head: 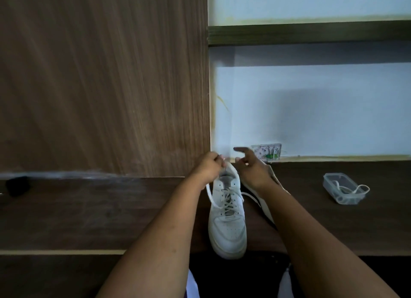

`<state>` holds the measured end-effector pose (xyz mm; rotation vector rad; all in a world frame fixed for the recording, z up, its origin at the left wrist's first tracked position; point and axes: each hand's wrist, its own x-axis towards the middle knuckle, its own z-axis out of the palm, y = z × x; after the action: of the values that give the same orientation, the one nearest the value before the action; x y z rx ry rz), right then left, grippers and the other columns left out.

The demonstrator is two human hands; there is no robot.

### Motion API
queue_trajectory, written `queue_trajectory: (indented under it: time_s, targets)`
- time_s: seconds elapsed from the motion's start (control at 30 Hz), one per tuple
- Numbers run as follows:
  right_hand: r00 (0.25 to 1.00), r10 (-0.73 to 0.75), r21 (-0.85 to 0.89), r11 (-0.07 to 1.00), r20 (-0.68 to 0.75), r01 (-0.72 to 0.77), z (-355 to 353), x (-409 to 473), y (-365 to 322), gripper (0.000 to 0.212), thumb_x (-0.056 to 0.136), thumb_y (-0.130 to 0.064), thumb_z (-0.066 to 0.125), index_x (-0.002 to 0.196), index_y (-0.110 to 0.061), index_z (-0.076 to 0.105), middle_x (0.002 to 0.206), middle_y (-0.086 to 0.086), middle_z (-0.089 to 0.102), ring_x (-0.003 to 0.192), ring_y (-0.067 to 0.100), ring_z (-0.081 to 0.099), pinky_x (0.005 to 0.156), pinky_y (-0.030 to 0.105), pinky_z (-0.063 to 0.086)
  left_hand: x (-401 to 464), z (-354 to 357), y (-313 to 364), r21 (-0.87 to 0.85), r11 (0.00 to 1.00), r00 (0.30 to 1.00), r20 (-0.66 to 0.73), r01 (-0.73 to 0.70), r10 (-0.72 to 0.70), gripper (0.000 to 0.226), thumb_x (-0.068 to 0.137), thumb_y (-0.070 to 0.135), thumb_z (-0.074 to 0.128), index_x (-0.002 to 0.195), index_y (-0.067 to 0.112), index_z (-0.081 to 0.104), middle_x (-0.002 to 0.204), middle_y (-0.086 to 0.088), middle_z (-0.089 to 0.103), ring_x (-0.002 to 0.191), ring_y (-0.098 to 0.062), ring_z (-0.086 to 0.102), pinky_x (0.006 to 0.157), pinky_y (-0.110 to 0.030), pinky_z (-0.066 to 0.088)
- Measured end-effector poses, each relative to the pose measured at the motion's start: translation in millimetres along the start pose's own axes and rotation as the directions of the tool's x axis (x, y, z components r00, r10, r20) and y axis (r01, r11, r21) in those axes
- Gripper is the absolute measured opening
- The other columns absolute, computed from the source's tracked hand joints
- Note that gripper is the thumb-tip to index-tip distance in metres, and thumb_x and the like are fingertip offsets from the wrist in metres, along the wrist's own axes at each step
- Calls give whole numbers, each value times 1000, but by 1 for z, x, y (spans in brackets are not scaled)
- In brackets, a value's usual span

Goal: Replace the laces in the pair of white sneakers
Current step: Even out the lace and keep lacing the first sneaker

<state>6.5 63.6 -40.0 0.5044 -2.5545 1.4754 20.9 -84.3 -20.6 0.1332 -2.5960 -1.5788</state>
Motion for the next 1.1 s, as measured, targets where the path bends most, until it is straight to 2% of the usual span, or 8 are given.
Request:
queue_trajectory:
  time_s: [0.1, 0.23, 0.3, 0.47, 0.63, 0.83, 0.93, 1.1]
  targets:
    - [976, 36, -423, 904, 217, 61, 8, -2, 12, 31, 98, -24, 48, 127, -20, 57, 109, 12, 63, 90, 23, 62, 74, 26, 46, 3, -9, -17, 285, 958, 998, -57, 18, -1, 27, 100, 30, 47, 92, 11, 65, 103, -10, 67, 96, -27, 62, 81, -31, 49]
    - [983, 76, -418, 908, 165, 0, 16, -6, 6, 21, 94, -28, 56, 86, -15, 71, 70, -6, 56, 73, 13, 53, 58, 19, 35, 3, 1, -28, 381, 924, 999, -3, -43, 47, 15, 96, 23, 55, 89, 15, 67, 101, -7, 68, 89, -21, 61, 73, -27, 46]
    - [993, 78, -426, 904, 93, -31, 17, -4, 5, 19, 88, -26, 62, 78, -13, 70, 74, 2, 64, 77, 20, 60, 63, 24, 42, 3, 10, -33, 388, 917, 996, 45, -89, 77, 13, 95, 17, 56, 92, 16, 68, 103, -6, 67, 90, -20, 61, 74, -26, 47]
    - [965, 262, -220, 941, -13, -259, 13, -1, 8, 16, 75, -19, 70, 86, -6, 68, 72, 2, 66, 69, 17, 61, 67, 27, 49, 6, 27, -38, 358, 929, 995, 7, -92, 96, 16, 93, 10, 54, 91, 19, 68, 102, -5, 67, 92, -21, 64, 78, -32, 55]
    - [858, 510, 263, 821, 63, -507, 8, 1, 16, 36, 68, -3, 80, 98, -6, 60, 75, 18, 68, 66, 30, 69, 70, 42, 60, 10, 36, -37, 375, 921, 995, 25, -101, 99, 20, 90, 6, 54, 84, 25, 55, 93, -2, 63, 87, -21, 61, 78, -35, 53]
    - [853, 519, 314, 802, 52, -507, 8, 1, 22, 45, 70, 3, 76, 108, -6, 55, 87, 23, 68, 67, 30, 70, 62, 38, 60, 10, 44, -41, 430, 898, 996, 59, -89, 70, 23, 88, 9, 56, 84, 25, 39, 96, -8, 56, 86, -25, 55, 69, -35, 44]
    - [853, 518, 360, 785, 64, -504, 5, 1, 24, 43, 70, 6, 74, 107, -5, 54, 83, 25, 67, 65, 31, 68, 65, 41, 60, 13, 45, -44, 341, 937, 996, 68, -76, 56, 29, 85, 10, 62, 81, 25, 37, 88, -7, 54, 79, -23, 52, 75, -37, 49]
    - [847, 518, 419, 747, 120, -516, 3, 0, 24, 46, 70, 8, 74, 108, -5, 51, 91, 30, 67, 69, 30, 66, 67, 38, 58, 17, 44, -48, 138, 990, 998, 61, -26, 18, 39, 83, 1, 67, 75, 23, 35, 70, 3, 42, 66, -9, 39, 65, -25, 40]
